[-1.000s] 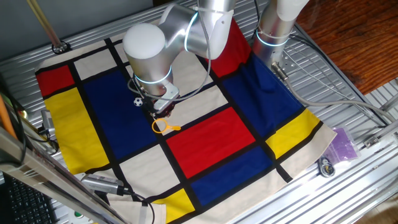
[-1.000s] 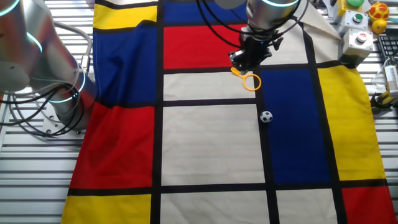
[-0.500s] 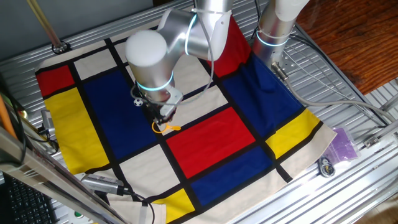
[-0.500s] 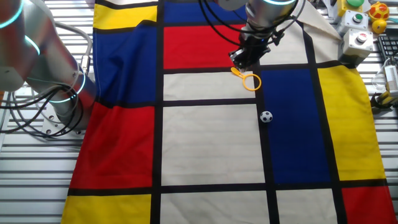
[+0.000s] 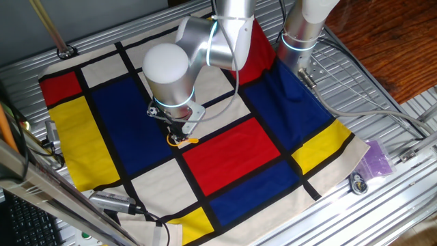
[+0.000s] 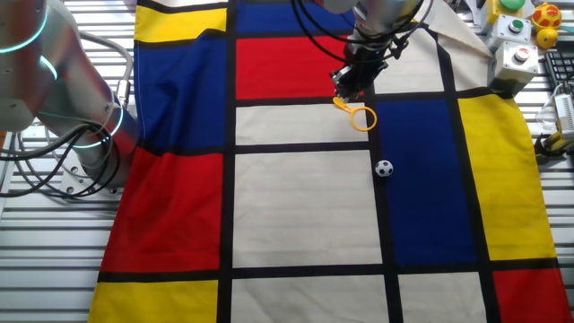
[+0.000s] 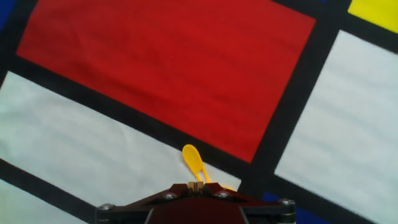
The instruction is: Attach the bubble ring to the ball
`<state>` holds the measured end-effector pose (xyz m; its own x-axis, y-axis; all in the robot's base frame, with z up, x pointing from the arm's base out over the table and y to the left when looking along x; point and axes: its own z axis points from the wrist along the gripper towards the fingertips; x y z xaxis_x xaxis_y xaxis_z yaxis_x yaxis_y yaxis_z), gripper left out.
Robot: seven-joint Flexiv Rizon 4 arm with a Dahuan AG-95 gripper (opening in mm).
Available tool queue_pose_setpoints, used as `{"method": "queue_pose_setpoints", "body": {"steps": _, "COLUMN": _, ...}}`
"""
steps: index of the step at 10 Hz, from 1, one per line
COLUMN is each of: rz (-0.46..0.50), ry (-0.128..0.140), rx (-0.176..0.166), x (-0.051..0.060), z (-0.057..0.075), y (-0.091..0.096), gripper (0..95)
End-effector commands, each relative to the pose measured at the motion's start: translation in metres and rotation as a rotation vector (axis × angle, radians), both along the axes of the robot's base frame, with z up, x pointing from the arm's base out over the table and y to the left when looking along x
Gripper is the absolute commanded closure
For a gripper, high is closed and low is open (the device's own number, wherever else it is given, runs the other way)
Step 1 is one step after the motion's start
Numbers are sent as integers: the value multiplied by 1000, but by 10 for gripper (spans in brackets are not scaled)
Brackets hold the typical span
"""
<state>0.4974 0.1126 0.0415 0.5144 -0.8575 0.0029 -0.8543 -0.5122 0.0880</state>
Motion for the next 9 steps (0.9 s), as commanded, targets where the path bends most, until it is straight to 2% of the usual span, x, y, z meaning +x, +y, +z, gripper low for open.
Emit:
{"method": "queue_pose_setpoints", "body": {"steps": 1, "rz": 32, "ry": -1, "rx": 4, "x": 0, "z": -5, "y": 2, "gripper": 760}}
{"method": "queue_pose_setpoints", "body": {"steps": 9, "rz": 158, "ry": -11, "rx": 24, "x": -3, "z": -17, "y": 6, "gripper": 760}}
